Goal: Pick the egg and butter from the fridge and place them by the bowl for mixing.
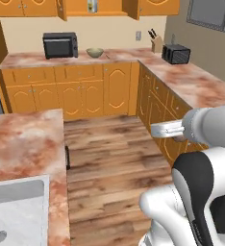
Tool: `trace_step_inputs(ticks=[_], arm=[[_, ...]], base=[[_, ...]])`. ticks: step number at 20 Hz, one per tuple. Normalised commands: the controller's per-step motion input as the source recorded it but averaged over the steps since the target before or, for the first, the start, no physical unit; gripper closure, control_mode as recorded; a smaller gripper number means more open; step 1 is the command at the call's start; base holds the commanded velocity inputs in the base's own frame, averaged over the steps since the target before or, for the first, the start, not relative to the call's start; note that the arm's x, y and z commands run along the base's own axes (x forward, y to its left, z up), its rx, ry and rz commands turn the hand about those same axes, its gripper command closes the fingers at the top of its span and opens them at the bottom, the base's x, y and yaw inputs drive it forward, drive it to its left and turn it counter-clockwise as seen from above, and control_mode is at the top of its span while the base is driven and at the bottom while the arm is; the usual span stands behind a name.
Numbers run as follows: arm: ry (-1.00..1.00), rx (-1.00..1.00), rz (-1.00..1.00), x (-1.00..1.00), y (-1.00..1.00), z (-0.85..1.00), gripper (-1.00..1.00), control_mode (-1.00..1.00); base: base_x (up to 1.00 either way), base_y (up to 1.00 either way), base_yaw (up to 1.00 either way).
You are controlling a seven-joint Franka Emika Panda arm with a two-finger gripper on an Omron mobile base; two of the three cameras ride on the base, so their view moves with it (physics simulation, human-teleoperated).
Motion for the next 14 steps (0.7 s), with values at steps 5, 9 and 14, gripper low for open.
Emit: trace_step_inputs(ticks=[5,9,14], arm=[[0.00,0.00,0.00,0.00,0.00,0.00,1.00,1.00],[0.00,0.00,0.00,0.00,0.00,0.00,1.00,1.00],[0.00,0.00,0.00,0.00,0.00,0.00,1.00,1.00]], base=[[1.00,-0.44,0.13],[1.00,-0.54,0.00],[1.00,-0.39,0.00]])
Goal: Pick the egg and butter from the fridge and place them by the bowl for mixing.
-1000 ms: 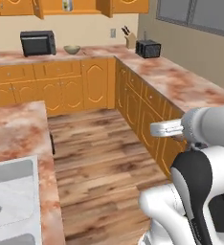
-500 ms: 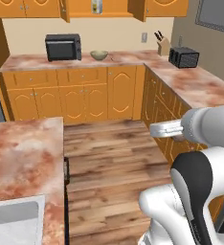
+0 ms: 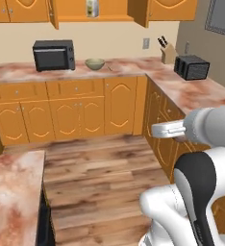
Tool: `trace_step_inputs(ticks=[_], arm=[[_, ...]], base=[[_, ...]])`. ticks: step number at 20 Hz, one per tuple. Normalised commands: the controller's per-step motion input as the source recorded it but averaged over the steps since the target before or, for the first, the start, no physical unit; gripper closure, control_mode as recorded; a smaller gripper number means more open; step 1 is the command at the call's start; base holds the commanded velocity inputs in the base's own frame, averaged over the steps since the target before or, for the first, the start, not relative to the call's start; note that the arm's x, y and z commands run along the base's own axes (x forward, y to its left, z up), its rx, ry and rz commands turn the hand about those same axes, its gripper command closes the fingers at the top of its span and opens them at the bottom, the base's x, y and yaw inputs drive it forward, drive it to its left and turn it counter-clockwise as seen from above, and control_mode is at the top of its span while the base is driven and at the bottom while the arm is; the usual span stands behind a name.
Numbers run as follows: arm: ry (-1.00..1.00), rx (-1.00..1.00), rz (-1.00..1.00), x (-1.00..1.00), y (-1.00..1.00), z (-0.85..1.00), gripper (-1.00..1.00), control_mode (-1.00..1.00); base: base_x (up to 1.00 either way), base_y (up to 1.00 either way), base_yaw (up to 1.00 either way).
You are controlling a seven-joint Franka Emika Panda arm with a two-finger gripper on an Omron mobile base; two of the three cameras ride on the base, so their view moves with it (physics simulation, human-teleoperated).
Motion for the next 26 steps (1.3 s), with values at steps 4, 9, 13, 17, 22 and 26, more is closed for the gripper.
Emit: trace_step_inputs(ticks=[4,9,13,17,22,26], arm=[[0.00,0.00,0.00,0.00,0.00,0.00,1.00,1.00],[0.00,0.00,0.00,0.00,0.00,0.00,1.00,1.00],[0.00,0.00,0.00,0.00,0.00,0.00,1.00,1.00],[0.00,0.00,0.00,0.00,0.00,0.00,1.00,1.00],[0.00,0.00,0.00,0.00,0.00,0.00,1.00,1.00],[0.00,0.00,0.00,0.00,0.00,0.00,1.00,1.00]], base=[[1.00,-0.29,0.00],[1.00,-0.30,0.00],[1.00,-0.39,0.00],[1.00,-0.45,0.00],[1.00,-0.43,0.00],[1.00,-0.39,0.00]])
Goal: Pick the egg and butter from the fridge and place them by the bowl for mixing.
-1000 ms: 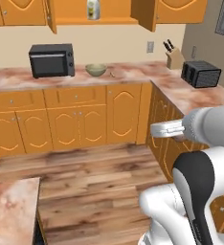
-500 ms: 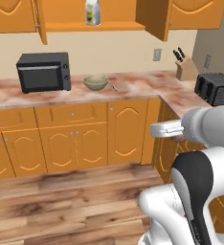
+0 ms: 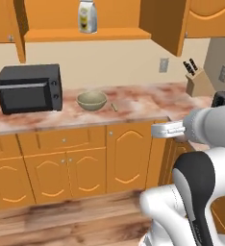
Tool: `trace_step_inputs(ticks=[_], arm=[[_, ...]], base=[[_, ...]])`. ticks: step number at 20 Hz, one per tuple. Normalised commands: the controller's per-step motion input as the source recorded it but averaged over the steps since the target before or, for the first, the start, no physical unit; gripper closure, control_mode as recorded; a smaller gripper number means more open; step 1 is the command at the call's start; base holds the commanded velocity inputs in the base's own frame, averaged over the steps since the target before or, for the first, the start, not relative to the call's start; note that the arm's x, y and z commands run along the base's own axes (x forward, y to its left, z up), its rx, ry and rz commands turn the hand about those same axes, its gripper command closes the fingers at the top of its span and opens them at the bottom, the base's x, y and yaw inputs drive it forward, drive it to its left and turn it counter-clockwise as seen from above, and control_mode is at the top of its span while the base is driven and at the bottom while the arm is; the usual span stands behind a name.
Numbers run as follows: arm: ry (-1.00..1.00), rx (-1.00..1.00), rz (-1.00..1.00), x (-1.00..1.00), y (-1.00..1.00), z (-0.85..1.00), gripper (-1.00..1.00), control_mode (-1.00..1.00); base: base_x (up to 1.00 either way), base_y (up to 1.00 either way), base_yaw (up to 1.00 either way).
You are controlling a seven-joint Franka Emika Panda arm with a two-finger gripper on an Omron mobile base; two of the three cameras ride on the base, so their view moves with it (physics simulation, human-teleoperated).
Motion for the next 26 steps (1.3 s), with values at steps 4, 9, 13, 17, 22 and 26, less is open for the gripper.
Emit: trace_step_inputs(ticks=[4,9,13,17,22,26], arm=[[0.00,0.00,0.00,0.00,0.00,0.00,1.00,1.00],[0.00,0.00,0.00,0.00,0.00,0.00,1.00,1.00],[0.00,0.00,0.00,0.00,0.00,0.00,1.00,1.00],[0.00,0.00,0.00,0.00,0.00,0.00,1.00,1.00],[0.00,0.00,0.00,0.00,0.00,0.00,1.00,1.00],[0.00,0.00,0.00,0.00,0.00,0.00,1.00,1.00]], base=[[1.00,-0.36,0.00],[1.00,-0.29,0.00],[1.00,-0.08,0.00],[0.66,0.00,0.00],[0.10,0.06,0.00],[0.23,0.17,-0.08]])
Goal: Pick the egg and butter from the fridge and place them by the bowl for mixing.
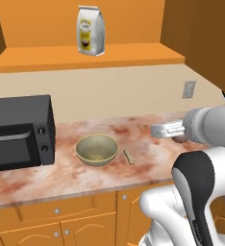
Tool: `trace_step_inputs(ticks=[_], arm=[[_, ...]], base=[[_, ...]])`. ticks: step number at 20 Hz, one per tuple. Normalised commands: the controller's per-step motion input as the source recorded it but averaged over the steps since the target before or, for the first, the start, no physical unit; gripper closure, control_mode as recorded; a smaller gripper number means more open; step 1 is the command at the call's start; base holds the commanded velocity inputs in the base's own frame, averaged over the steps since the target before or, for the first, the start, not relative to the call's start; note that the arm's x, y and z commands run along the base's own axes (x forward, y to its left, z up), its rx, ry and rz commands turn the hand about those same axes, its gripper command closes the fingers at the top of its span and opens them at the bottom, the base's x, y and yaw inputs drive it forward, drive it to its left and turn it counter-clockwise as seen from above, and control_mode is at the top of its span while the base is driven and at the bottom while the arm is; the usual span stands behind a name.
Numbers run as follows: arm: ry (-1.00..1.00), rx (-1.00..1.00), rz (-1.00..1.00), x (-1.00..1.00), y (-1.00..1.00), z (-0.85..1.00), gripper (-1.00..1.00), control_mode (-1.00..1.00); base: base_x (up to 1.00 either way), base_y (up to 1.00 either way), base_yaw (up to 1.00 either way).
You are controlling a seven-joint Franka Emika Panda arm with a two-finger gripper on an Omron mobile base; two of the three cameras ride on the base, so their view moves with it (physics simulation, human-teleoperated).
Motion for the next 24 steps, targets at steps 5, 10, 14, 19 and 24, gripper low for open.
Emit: trace_step_inputs(ticks=[5,10,14,19,24], arm=[[0.00,0.00,0.00,0.00,0.00,0.00,1.00,1.00],[0.00,0.00,0.00,0.00,0.00,0.00,1.00,1.00],[0.02,0.00,0.00,0.08,0.00,0.00,1.00,-1.00],[0.08,0.00,0.01,0.18,0.00,-0.14,1.00,-1.00],[0.05,0.00,0.03,0.06,0.00,-0.36,1.00,-1.00]], base=[[0.18,0.09,-0.10],[0.33,0.00,0.00],[0.38,0.00,0.00],[0.00,0.00,0.00],[0.00,0.00,0.00]])
